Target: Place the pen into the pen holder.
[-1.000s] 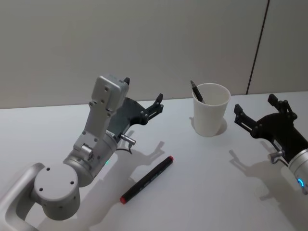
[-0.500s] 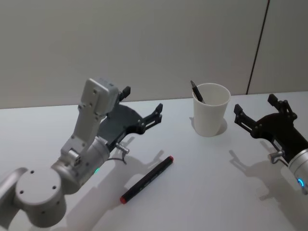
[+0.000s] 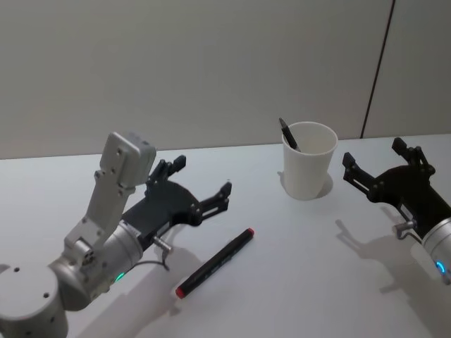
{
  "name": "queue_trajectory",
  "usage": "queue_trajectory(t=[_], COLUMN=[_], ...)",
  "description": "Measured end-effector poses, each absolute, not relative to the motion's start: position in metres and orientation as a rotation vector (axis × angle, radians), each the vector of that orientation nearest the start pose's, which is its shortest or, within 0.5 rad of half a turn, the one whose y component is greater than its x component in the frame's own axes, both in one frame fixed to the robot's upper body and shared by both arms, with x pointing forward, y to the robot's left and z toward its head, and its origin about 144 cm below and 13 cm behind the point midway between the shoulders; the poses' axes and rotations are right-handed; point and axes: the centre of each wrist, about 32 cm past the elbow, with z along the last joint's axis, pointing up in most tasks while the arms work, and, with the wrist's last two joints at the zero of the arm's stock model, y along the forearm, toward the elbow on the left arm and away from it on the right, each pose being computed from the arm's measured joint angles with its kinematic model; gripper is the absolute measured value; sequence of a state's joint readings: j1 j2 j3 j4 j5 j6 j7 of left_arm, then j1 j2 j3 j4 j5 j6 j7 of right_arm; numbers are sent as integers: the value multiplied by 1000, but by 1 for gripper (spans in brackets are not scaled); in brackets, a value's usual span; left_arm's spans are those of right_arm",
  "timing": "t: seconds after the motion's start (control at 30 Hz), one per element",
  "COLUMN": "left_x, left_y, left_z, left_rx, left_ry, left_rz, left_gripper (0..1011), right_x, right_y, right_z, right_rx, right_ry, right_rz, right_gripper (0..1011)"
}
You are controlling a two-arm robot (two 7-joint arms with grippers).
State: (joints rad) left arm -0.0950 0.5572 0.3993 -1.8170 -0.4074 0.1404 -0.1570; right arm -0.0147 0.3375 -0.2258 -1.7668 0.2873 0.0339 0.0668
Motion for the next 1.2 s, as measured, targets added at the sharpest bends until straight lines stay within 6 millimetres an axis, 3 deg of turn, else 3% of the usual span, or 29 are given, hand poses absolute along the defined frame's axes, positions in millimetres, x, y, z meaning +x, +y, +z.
queue_trajectory(t=[0.67, 1.2], left_x=[423, 417], left_y=[252, 251], left_z=[1217, 1211], left_rx=[228, 302], left_ry=[24, 100], left_rz=[856, 822], left_gripper=[1001, 1001], right_x=[443, 443], right_y=[-237, -237], right_z=[1189, 1189], right_rx=[26, 26], right_ry=[-75, -75], right_rz=[-1230, -1229], right_gripper=[1001, 1001])
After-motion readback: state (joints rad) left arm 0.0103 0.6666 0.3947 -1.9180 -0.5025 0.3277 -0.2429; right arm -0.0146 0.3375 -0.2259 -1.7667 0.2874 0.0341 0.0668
